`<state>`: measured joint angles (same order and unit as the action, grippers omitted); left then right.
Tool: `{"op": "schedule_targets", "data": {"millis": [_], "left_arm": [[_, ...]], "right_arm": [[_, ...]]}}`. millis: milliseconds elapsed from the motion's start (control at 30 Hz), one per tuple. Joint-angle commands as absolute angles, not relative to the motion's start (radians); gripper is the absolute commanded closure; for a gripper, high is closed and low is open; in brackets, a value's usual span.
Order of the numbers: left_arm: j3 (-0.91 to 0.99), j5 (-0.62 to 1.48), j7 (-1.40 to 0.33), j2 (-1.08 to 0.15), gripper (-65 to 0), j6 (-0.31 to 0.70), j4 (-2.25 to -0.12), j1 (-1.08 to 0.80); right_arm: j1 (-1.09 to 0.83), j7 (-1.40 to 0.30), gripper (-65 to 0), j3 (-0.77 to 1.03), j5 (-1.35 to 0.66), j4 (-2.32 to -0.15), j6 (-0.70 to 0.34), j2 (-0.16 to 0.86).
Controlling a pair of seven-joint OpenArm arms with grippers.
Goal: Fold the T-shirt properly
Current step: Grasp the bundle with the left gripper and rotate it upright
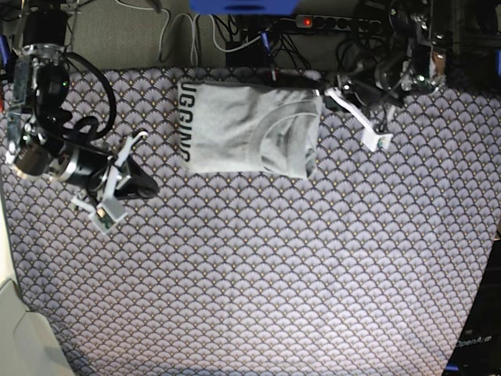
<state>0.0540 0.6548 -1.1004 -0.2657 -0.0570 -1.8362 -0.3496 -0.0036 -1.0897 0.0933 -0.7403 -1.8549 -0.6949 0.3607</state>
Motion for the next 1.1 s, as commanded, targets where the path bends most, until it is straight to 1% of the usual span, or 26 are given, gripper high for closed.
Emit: {"op": "schedule_targets", "data": {"millis": [0, 100, 267, 367, 633, 767, 1067], "left_arm": [[0.044, 0.668, -1.09, -0.271, -0.3, -0.053, -1.853, -0.331], [0.03, 0.621, -1.09, -0.268, -0.3, -0.053, -1.839, -0.326], [0.018, 0.553, -1.09, -0.211, -0.3, -0.053, -1.748, -0.294], [0.018, 0.552, -1.09, -0.193, -0.3, -0.053, -1.71, -0.278], [0.007, 0.559, -1.081, -0.177, -0.3, -0.053, -1.704, -0.219], [0.013, 0.55, -1.079, -0.14, -0.3, -0.053, -1.701, -0.174], [0.013, 0.55, -1.076, -0.058, -0.3, -0.053, -1.561, -0.021]], "right_arm": [[0.01, -1.069, 0.0, 0.099, -0.762, -1.87, -0.698, 0.372], [0.008, -1.069, 0.0, 0.101, -0.762, -1.87, -0.698, 0.372], [0.007, -1.069, 0.0, 0.101, -0.762, -1.87, -0.698, 0.374], [0.007, -1.069, 0.0, 0.101, -0.762, -1.87, -0.698, 0.374], [0.007, -1.069, 0.0, 0.101, -0.762, -1.87, -0.698, 0.374], [0.007, -1.069, 0.0, 0.101, -0.762, -1.868, -0.698, 0.374], [0.007, -1.069, 0.0, 0.101, -0.76, -1.847, -0.698, 0.381]]}}
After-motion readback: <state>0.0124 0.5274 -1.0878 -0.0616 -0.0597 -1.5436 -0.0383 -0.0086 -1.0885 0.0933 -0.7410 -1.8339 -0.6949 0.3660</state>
